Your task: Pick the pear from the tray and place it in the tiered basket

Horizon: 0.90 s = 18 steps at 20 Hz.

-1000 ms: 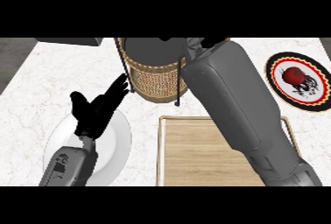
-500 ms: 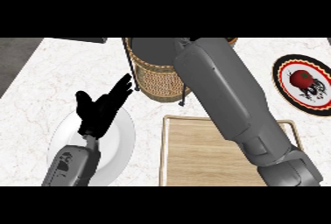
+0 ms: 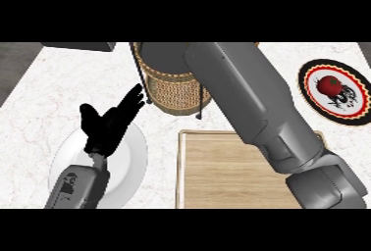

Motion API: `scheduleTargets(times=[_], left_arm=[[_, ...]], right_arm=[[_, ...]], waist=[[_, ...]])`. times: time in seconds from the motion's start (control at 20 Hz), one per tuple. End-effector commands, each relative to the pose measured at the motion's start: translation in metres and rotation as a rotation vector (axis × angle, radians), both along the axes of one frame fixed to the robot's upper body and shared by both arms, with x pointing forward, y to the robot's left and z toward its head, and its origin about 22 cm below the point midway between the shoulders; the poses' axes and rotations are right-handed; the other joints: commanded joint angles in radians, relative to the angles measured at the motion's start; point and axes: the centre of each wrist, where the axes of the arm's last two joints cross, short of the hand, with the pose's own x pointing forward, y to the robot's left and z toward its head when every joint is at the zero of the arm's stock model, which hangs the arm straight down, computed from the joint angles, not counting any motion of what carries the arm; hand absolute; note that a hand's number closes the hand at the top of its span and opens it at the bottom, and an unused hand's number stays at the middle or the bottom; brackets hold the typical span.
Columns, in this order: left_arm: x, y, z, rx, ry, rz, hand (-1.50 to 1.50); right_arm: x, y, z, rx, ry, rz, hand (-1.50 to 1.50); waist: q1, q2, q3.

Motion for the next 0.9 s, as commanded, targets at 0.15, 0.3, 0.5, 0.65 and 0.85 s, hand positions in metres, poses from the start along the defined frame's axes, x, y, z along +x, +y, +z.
scheduleTargets(times=[0.15,0.3,0.5,0.65,0.85], left_arm=[[-0.02,0.019,-0.01,0.001,0.034,0.106,0.0],[-0.017,0.032,-0.005,0.011,0.039,0.13,0.0],[-0.024,0.04,-0.024,0.003,0.048,0.187,0.0],[-0.018,0.05,-0.01,-0.017,0.048,0.189,0.0],[-0.033,0.061,-0.026,0.001,0.074,0.205,0.0]], right_arm=[[0.003,-0.006,-0.004,0.192,-0.001,-0.127,-1.5],[-0.008,-0.005,-0.014,0.179,0.057,-0.113,-1.5],[-0.037,-0.017,-0.021,0.155,0.089,-0.01,-1.5],[-0.055,-0.022,-0.03,0.105,0.169,0.054,-1.5],[-0.085,-0.038,-0.033,0.099,0.173,0.11,-1.5]], waist=[[-0.102,-0.04,0.003],[-0.124,-0.047,0.003],[-0.167,-0.053,0.005],[-0.189,-0.06,0.005],[-0.212,-0.067,0.005]])
